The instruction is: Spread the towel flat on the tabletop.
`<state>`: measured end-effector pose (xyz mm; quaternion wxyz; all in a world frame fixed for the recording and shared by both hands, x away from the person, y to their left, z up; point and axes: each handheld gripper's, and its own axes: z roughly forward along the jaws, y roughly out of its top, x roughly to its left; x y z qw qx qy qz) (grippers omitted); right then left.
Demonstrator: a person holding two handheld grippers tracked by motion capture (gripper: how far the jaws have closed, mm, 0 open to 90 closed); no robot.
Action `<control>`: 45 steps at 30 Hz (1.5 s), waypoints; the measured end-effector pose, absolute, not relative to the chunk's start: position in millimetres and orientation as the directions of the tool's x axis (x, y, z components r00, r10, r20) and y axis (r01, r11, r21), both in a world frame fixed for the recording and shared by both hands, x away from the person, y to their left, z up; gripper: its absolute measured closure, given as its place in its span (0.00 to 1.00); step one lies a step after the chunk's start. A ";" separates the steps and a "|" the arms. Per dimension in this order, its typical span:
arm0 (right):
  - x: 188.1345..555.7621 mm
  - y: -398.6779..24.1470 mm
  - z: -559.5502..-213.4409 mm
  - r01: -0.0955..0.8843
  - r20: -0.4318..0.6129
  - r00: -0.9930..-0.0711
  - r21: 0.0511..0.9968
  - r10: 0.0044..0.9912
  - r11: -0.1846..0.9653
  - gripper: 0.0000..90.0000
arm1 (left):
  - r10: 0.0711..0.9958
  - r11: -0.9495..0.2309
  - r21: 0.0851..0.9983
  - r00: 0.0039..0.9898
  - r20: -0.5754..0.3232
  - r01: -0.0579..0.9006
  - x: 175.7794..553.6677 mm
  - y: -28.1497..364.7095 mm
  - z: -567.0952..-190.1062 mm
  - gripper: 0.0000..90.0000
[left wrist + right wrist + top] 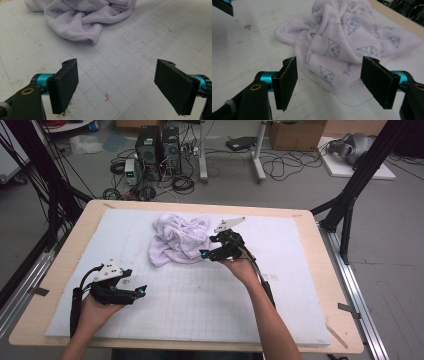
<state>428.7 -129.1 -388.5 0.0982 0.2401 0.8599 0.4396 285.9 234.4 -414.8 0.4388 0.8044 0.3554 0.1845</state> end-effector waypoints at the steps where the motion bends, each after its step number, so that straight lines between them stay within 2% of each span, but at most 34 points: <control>1: 431.0 -127.4 -392.5 0.332 0.044 -0.864 0.799 0.502 0.501 0.34 | 0.734 -0.362 0.837 0.679 -0.015 0.410 286.0 234.5 -414.9 0.23; 7: 439.2 -117.0 -413.7 0.358 0.055 -0.862 0.772 0.504 0.526 0.40 | 0.731 -0.364 0.836 0.682 -0.016 0.411 286.3 234.4 -415.5 0.25; 12: 442.1 -110.1 -423.8 0.351 0.034 -0.864 0.755 0.502 0.554 0.50 | 0.729 -0.368 0.834 0.685 -0.015 0.410 286.5 234.9 -415.8 0.28; 16: 443.6 -106.1 -430.4 0.354 0.017 -0.861 0.740 0.509 0.573 0.65 | 0.727 -0.371 0.833 0.686 -0.014 0.410 286.3 235.0 -415.7 0.30; 19: 444.1 -105.5 -432.3 0.350 0.019 -0.867 0.736 0.499 0.580 0.83 | 0.730 -0.369 0.833 0.683 -0.015 0.412 286.3 235.2 -416.3 0.32; 21: 443.5 -106.4 -430.0 0.345 0.027 -0.872 0.742 0.488 0.575 0.91 | 0.730 -0.371 0.832 0.683 -0.013 0.412 286.3 235.5 -416.3 0.33; 30: 428.9 -121.3 -405.0 0.310 0.039 -0.889 0.786 0.457 0.535 0.94 | 0.729 -0.378 0.831 0.685 -0.006 0.409 286.3 235.0 -416.0 0.36; 45: 378.4 -162.4 -370.2 0.246 0.006 -0.909 0.815 0.417 0.524 0.94 | 0.712 -0.388 0.832 0.703 -0.004 0.397 288.7 227.6 -411.1 0.40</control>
